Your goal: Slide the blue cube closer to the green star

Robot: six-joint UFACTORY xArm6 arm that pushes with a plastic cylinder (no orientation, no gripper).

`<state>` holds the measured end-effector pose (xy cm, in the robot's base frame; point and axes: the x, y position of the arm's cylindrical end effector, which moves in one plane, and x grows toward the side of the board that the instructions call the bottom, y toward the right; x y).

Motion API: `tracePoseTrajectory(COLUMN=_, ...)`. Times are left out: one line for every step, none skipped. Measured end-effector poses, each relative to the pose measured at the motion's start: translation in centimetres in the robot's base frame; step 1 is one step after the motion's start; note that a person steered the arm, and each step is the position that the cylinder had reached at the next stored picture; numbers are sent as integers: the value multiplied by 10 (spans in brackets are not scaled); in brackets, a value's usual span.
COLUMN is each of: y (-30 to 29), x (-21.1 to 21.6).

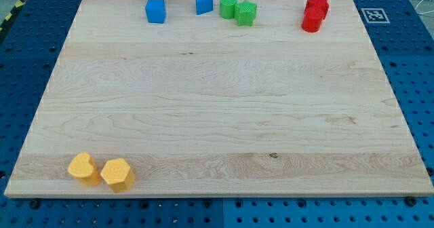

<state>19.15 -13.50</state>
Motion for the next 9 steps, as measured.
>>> tracePoseTrajectory(y=-27, x=3)
tracePoseTrajectory(y=-59, x=15)
tracePoseTrajectory(y=-47, x=26)
tracePoseTrajectory(y=-9, x=35)
tracePoseTrajectory(y=14, x=51)
tracePoseTrajectory(y=15, x=65)
tracePoseTrajectory(y=17, x=81)
tracePoseTrajectory(y=53, x=85)
tracePoseTrajectory(y=78, x=96)
